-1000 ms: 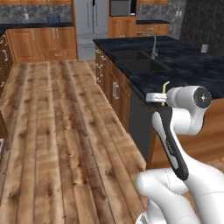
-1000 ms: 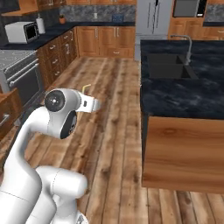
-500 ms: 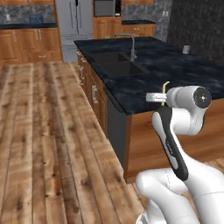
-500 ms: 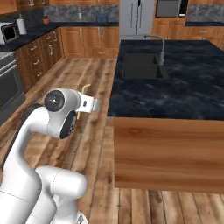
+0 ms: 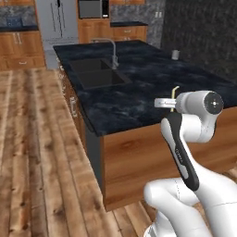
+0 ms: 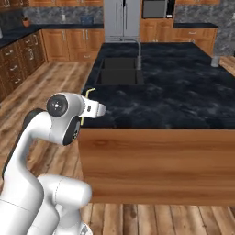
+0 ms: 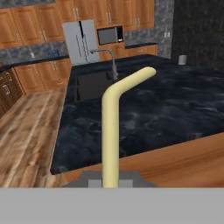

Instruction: Take a straw from the drawer in front and place it inside the glass cup on the dining counter.

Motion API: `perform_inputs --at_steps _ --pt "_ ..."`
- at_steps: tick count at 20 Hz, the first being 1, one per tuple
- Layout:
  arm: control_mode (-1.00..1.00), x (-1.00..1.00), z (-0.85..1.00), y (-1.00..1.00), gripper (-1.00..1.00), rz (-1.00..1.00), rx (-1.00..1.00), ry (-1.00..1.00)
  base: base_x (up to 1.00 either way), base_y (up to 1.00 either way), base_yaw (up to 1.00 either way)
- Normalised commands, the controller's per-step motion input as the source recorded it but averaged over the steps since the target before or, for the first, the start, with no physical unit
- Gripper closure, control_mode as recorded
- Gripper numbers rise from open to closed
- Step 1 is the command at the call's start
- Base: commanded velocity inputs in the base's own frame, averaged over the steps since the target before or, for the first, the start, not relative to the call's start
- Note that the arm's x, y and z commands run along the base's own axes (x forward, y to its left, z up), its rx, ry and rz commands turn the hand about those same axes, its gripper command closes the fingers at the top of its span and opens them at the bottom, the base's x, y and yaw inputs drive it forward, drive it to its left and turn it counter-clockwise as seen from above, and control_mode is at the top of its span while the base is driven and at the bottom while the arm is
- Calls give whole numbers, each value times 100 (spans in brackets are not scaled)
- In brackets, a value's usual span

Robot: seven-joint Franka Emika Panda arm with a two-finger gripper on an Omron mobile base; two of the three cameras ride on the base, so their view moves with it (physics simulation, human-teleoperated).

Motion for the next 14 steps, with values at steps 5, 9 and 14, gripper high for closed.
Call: perform_inputs --at_steps 5,9,14 --pt "100 0 0 0 100 0 0 0 48 -71 -10" --pt "100 0 0 0 100 0 0 0 48 -70 -12" --pt "100 0 0 0 100 0 0 0 76 -60 -10"
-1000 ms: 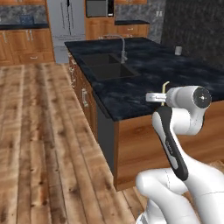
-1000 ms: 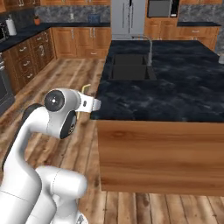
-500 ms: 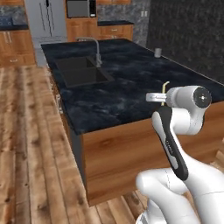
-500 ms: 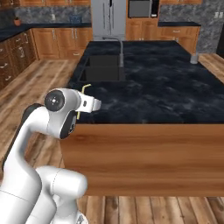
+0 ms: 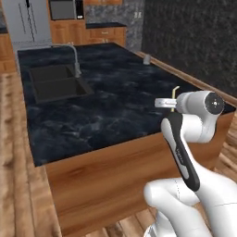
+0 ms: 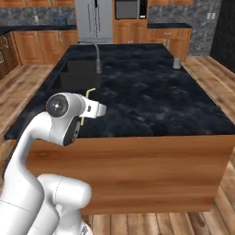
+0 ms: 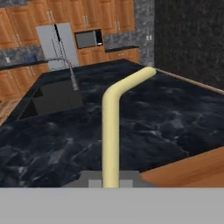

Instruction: Take a straw from the drawer in front and place it inside the glass cup on the dining counter.

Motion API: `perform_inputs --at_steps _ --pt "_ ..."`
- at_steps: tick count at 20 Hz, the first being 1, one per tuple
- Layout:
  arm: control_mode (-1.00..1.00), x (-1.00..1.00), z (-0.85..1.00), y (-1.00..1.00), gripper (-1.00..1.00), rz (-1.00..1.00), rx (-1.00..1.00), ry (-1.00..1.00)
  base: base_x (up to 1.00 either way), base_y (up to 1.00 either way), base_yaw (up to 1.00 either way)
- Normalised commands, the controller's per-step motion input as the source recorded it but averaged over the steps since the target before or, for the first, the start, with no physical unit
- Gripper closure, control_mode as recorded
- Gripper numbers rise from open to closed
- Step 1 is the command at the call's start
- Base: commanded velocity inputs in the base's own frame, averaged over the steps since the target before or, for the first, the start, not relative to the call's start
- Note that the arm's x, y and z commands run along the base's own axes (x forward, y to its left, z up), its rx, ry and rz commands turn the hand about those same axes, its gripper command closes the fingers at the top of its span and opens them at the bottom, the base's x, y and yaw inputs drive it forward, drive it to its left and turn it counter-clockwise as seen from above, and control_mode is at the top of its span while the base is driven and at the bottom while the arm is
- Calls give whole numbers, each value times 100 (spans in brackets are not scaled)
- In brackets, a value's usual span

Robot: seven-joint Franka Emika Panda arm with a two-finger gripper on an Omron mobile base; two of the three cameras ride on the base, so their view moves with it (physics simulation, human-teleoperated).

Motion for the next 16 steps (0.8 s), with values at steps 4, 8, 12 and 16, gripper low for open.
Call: perform_inputs --at_steps 4,8,12,16 --pt "100 0 0 0 100 0 0 0 81 -56 -1" --pt "100 0 0 0 100 0 0 0 80 -66 0" --pt "100 0 0 0 100 0 0 0 54 -77 1" --pt "100 0 0 0 100 0 0 0 22 -87 5"
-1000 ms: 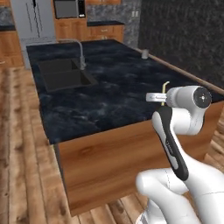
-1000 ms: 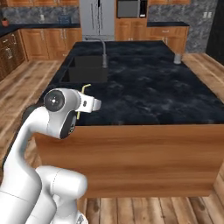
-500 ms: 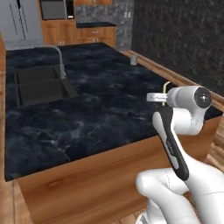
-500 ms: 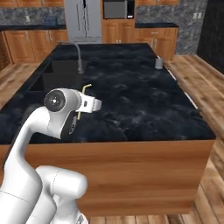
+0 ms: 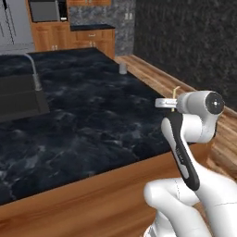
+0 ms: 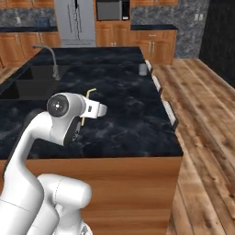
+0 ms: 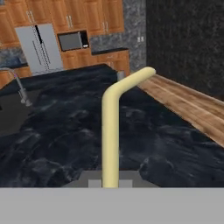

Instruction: Take a straw from the drawer in front and place it inside the glass cup on the dining counter.

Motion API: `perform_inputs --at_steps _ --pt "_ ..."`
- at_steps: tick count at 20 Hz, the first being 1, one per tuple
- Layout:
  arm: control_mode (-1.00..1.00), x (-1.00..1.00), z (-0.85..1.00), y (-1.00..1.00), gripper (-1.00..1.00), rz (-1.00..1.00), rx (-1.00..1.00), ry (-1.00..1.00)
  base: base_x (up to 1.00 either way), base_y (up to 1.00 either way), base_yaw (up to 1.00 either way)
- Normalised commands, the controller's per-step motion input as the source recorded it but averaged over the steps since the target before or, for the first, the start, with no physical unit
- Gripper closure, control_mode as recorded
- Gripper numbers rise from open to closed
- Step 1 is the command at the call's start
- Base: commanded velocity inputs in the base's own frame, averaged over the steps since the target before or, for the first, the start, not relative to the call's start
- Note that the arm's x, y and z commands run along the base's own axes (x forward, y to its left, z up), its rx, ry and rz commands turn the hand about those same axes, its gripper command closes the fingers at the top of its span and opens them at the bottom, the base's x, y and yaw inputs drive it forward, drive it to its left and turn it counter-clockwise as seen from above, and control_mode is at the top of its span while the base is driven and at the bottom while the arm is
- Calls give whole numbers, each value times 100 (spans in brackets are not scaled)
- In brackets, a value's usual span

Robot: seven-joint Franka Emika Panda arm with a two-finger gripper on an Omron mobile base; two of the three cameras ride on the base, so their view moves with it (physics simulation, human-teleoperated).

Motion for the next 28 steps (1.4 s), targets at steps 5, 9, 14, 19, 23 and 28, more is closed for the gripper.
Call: perform_inputs --at_steps 5,9,14,19,23,28 --pt "100 0 0 0 100 0 0 0 0 -88 4" --pt "100 0 0 0 100 0 0 0 0 -90 15" --pt "100 0 0 0 100 0 0 0 0 -66 29" --pt "100 0 0 0 100 0 0 0 -4 -75 35" --pt "100 0 0 0 100 0 0 0 -8 -90 42" --pt "100 0 0 0 100 0 0 0 -21 -94 38"
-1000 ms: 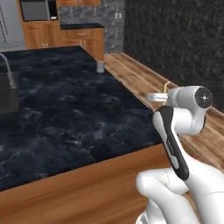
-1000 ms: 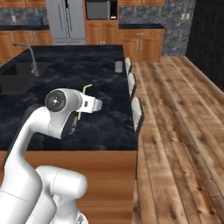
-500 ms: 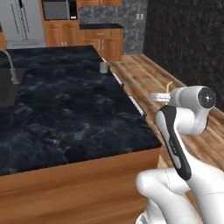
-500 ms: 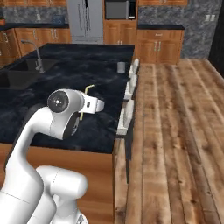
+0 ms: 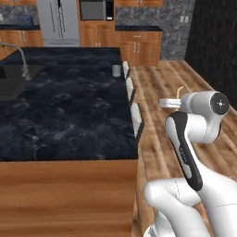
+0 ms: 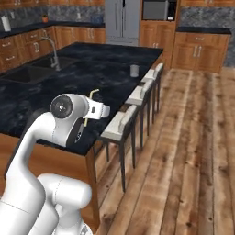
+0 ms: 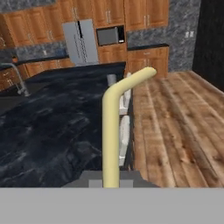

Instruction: Take a straw from the drawer in front and place it inside the glass cup on the dining counter.

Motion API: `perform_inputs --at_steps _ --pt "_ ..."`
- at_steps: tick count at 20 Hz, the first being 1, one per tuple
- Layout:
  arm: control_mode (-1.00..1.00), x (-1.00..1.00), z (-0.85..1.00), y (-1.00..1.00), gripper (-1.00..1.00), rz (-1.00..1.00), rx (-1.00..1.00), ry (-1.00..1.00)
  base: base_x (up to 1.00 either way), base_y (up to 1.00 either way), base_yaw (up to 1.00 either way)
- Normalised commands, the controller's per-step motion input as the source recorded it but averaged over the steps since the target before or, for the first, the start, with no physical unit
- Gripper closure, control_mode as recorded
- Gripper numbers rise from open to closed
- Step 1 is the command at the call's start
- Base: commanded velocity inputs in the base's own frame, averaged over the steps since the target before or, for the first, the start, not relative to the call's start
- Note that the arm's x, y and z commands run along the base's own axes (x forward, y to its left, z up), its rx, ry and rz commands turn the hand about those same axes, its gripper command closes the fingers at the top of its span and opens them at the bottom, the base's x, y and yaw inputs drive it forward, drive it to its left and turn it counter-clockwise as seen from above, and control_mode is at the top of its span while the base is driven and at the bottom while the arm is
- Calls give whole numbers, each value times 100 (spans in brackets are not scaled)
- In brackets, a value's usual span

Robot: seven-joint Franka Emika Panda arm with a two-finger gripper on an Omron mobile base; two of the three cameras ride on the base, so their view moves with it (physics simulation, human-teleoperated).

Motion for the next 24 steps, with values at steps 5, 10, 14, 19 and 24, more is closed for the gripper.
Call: perform_inputs --at_steps 5,10,14,19,24 --pt "100 0 0 0 100 0 0 0 -6 -95 35" --pt "100 0 0 0 100 0 0 0 -10 -96 30" --pt "100 0 0 0 100 0 0 0 0 -94 31" --pt "100 0 0 0 100 0 0 0 15 -88 30" --pt "100 0 0 0 100 0 0 0 87 -45 12"
